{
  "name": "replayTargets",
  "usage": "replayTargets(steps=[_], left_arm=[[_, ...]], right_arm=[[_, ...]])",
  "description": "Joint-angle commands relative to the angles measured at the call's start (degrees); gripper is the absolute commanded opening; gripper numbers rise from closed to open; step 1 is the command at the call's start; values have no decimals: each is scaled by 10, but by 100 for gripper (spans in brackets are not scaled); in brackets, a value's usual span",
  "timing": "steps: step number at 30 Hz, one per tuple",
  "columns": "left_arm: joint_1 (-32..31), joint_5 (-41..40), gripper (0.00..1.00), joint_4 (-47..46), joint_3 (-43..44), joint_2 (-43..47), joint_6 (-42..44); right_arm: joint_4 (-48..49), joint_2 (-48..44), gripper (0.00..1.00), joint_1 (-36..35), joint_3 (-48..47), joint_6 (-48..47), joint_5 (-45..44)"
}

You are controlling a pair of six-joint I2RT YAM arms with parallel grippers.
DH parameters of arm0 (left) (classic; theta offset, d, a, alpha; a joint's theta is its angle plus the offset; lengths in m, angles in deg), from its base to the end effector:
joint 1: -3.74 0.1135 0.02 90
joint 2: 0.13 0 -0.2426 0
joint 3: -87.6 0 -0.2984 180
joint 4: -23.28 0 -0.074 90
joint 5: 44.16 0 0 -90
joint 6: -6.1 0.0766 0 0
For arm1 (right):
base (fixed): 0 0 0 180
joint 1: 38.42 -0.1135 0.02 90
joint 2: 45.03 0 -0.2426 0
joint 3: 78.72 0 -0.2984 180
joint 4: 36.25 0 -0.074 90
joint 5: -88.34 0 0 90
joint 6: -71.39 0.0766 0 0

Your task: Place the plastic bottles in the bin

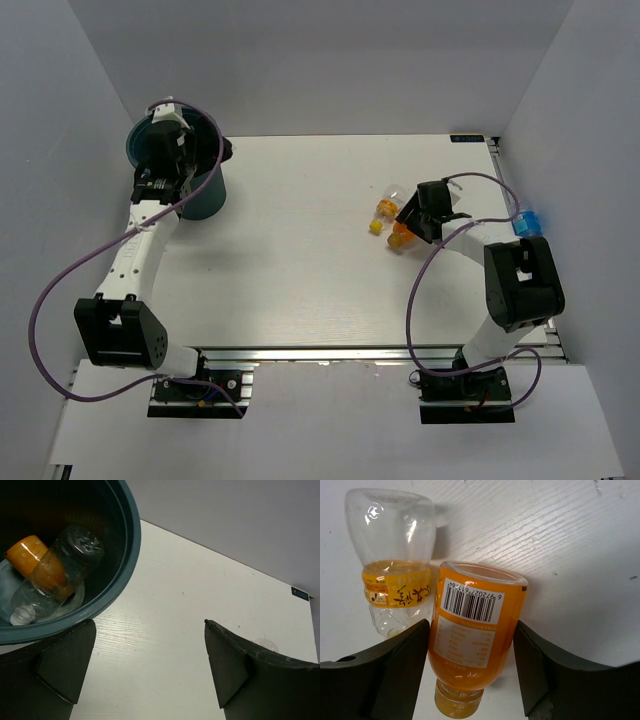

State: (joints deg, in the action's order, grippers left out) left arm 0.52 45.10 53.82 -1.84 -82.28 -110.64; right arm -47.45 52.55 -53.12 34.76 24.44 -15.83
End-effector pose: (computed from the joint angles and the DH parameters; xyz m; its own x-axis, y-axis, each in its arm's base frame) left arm 0.4209 -0.0227 0.3407 -0.3558 -0.4306 -0.8295 -0.1297 0.9017 -0.4125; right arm 0.4085 0.0878 0.1003 -0.5237 0.5469 -0.6532 0.3923 0.8354 0.3849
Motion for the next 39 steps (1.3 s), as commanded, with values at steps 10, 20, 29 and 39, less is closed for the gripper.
replayTargets(steps=[10, 20, 29, 39], left_arm=[[-39, 89, 98, -45, -15, 7, -12], [-168, 284, 98, -154, 8, -76, -50], [-239, 315, 98, -204, -21, -75, -72], [-253, 286, 98, -176, -24, -73, -64]], right_arm=[[21, -129, 43, -1, 18, -133, 47], [171, -192, 40, -63, 32, -331, 505], [260, -178, 38, -92, 9, -300, 588], [297, -162, 37, -96, -18, -290, 561]])
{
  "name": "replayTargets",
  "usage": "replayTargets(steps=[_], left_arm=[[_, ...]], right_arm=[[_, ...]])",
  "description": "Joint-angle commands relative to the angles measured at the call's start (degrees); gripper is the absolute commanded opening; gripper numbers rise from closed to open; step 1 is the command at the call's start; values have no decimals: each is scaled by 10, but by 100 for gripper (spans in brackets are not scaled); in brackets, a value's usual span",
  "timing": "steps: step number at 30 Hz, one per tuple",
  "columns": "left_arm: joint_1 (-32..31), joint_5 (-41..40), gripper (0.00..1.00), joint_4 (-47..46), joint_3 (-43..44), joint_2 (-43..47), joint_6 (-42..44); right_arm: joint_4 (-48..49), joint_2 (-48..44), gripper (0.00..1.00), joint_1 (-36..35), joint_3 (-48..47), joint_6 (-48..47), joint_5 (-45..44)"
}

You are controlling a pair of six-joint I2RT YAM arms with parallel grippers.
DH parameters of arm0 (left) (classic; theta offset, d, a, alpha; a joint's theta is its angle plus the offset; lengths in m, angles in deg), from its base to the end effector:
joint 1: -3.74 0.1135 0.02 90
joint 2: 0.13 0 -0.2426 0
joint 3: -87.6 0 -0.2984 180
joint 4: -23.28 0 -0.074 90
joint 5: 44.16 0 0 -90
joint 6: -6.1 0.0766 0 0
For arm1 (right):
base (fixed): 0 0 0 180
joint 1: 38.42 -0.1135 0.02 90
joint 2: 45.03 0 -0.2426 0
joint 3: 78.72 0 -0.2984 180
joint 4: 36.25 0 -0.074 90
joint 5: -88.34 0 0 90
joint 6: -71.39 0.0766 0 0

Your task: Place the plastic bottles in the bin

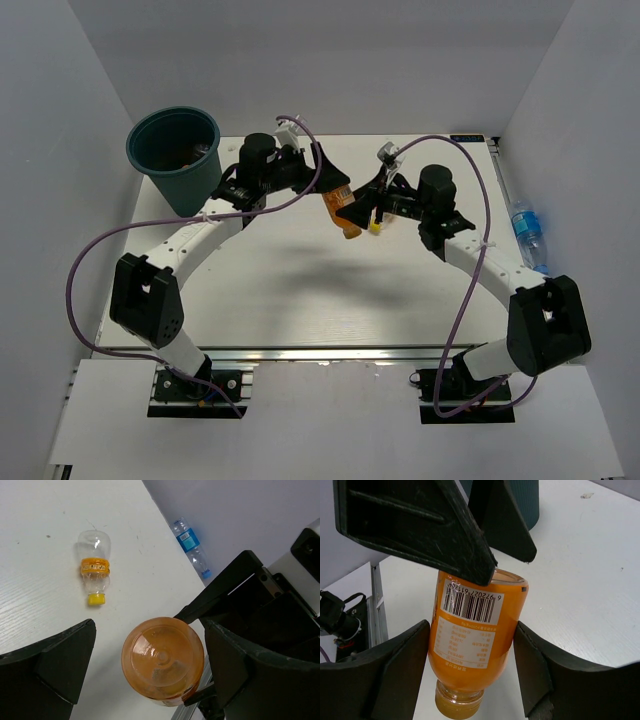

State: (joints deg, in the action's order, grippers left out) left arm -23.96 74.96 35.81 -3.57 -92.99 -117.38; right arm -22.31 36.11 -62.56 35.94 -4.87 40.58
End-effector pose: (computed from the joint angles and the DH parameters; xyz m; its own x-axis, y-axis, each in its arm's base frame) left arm 0.3942 -0.2491 0.2947 -0.6623 -0.1966 -0.7230 0.5440 0.5374 -0.6445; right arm 0.3443 0.2107 0.2677 -0.2463 0.0823 -0.9657 -0.8827 0.3925 0.2586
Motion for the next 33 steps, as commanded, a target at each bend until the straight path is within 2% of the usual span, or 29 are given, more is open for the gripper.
replayTargets(steps=[1, 5, 7, 8, 9, 12, 13, 19, 21, 24, 25, 26, 27, 28, 33], left_arm=[[-9, -16, 98, 6, -6, 33, 4], [-10, 2, 98, -3, -4, 28, -3], [-11, 6, 97, -37, -13, 26, -11], [-11, 7, 94, -48, -17, 26, -24], [-11, 9, 82, -62, -19, 21, -31], [-11, 21, 60, -59, -9, 8, -33], [-11, 21, 49, -61, -5, 8, -35], [-11, -6, 31, -64, 4, 7, -31], [-11, -7, 30, -67, 6, 5, -32], [-11, -2, 24, -63, 15, 0, -28], [-11, -4, 23, -64, 16, 0, -28], [-11, -7, 22, -63, 16, 0, -28], [-11, -15, 17, -60, 18, 0, -27], [-11, -18, 14, -58, 20, 0, -26], [-11, -49, 11, -33, 39, 0, -14]], right_arm=[[49, 5, 37, -2, -30, 2, -6], [64, 11, 37, -4, -30, 11, -25], [78, 19, 37, -6, -30, 9, -30], [79, 24, 37, -6, -31, 8, -30], [79, 33, 37, -6, -37, 8, -32], [79, 43, 39, -6, -43, 8, -48], [80, 45, 41, -6, -43, 6, -52], [93, 43, 44, -6, -44, 4, -66], [96, 41, 45, -6, -44, 2, -60], [95, 38, 51, -6, -47, 2, -55], [94, 36, 58, -6, -47, 2, -52], [94, 35, 60, -6, -46, -1, -47], [94, 35, 69, -6, -46, -2, -43], [91, 34, 73, -6, -47, -1, -40], [73, 31, 81, -6, -59, 8, -28]])
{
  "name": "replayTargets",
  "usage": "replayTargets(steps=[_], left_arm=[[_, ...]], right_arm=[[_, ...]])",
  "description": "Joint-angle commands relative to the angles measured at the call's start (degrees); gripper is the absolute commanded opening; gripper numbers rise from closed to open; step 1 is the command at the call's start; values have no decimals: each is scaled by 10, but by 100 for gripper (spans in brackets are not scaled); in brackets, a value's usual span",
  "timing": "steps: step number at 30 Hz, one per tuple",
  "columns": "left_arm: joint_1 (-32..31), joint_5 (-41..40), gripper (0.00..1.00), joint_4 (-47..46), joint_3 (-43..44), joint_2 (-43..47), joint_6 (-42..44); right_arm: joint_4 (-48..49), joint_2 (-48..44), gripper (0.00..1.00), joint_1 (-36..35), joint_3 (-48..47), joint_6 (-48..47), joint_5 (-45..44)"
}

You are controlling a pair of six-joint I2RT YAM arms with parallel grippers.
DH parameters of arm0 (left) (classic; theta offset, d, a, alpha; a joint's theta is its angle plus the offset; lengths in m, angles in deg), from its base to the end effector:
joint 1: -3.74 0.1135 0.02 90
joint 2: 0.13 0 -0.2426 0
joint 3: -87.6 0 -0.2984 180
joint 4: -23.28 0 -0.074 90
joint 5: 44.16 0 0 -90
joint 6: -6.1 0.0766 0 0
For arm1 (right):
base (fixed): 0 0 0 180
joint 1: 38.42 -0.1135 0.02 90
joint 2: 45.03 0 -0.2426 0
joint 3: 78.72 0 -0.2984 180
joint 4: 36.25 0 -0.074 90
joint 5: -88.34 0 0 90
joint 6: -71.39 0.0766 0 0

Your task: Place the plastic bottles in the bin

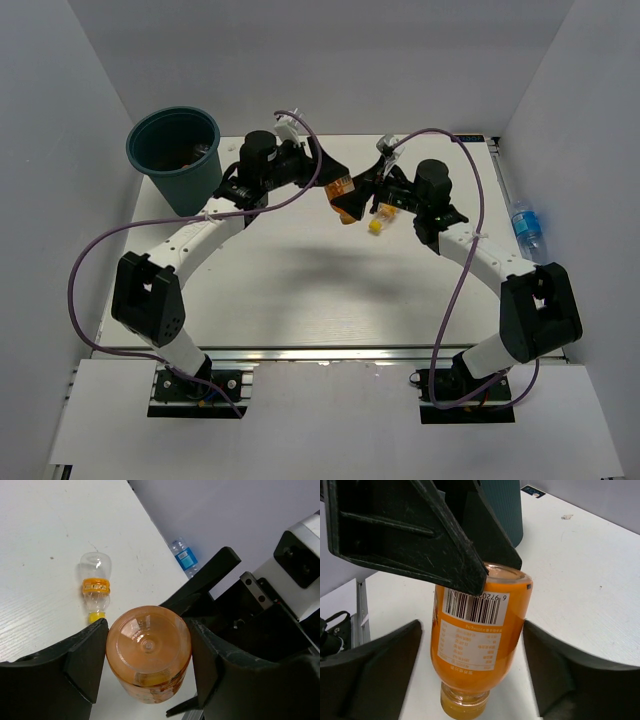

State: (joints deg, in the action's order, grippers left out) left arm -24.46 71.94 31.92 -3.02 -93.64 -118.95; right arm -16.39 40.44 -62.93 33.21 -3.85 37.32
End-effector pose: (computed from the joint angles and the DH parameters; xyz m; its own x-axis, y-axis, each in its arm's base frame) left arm 0.3998 -0.2526 0.3026 -0.6203 -0.2526 -0.7426 0.5451 0.5419 -0.6397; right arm 0.3613 0.2177 0.2718 -0.1901 0.1310 -0.9730 -0.8748 0.4273 0.2284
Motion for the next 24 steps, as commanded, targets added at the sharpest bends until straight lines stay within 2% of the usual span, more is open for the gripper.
replayTargets(steps=[1, 5, 10, 16, 21, 24], left_arm=[[-5, -23, 10, 8, 35, 7, 2], [-4, -55, 5, 27, 49, 8, 11], [6, -84, 4, 51, 40, 13, 34], [59, -102, 3, 83, 97, -1, 33], [108, -137, 3, 112, 132, 1, 45], [148, -185, 3, 148, 169, 3, 57]], right_arm=[[11, -12, 89, -3, -31, 0, 3], [-17, -11, 89, -3, -39, 4, -13], [-32, -10, 89, -2, -43, -2, -21], [-107, -25, 89, -1, -41, -44, 10], [-115, -69, 89, -2, -4, -83, 24], [-118, -90, 89, -2, 7, -95, 15]])
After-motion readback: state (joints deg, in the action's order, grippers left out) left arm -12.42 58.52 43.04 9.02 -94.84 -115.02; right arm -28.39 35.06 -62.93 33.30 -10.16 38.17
